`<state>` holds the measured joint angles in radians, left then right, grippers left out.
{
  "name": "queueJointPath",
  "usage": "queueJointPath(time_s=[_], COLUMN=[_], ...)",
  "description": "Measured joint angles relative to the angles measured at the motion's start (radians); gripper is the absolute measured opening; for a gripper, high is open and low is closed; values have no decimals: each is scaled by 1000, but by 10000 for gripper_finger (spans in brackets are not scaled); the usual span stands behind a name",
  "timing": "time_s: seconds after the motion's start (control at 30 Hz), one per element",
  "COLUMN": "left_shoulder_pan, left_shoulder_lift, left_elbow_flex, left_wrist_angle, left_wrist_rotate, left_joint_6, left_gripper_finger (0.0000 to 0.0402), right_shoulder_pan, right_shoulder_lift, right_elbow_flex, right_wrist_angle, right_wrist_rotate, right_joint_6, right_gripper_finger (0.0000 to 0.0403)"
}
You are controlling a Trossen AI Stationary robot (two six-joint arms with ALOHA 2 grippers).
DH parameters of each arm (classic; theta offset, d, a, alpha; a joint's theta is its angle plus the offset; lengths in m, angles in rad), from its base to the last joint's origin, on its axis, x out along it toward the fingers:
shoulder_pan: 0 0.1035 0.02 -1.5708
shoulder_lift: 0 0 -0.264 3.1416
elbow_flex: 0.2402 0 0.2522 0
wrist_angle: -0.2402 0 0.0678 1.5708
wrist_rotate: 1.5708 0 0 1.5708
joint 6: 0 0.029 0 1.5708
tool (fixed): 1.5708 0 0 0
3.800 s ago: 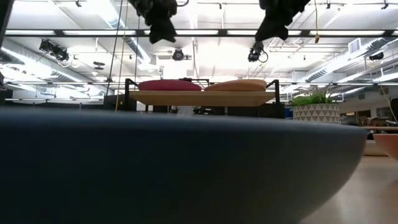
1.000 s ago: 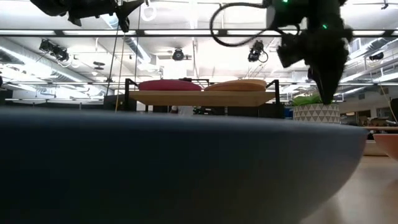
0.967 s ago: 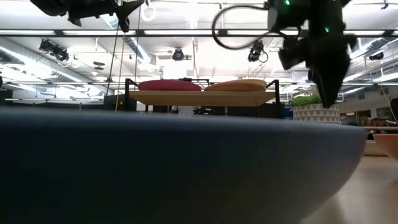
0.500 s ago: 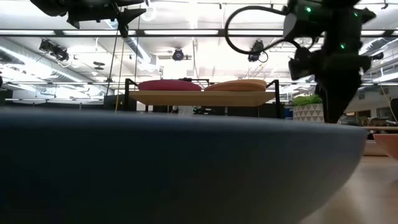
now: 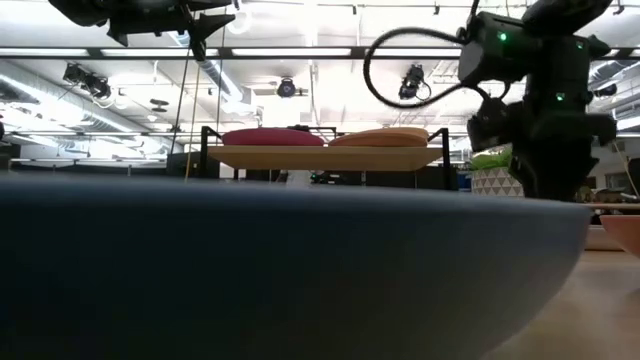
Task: Place and stack plates onto a shelf
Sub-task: Stack the gray plate on top of the white plate on the shelf
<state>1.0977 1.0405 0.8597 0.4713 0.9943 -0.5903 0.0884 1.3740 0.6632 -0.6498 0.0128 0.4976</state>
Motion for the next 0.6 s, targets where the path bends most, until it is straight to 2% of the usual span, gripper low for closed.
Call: queueJointPath(time_s=[0.2,0.37,0.6], left_shoulder_pan=[0,0,0], left_shoulder_lift=[0,0,0], left_elbow_flex=[0,0,0], left_wrist_angle=[-23,-77,-78], left_wrist_rotate=[0,0,-10], left_joint_6=[26,40,57], left_gripper_finger=[142,142,142], right_shoulder_pan=[20,22,21], right_shoulder_lift=[64,91,65], right_elbow_flex=[-10,-6,-11], right_wrist_angle=[5,6,-10], right_wrist_rotate=[3,17,9], right_joint_6=[31,36,51], right_gripper_finger=[182,131,62])
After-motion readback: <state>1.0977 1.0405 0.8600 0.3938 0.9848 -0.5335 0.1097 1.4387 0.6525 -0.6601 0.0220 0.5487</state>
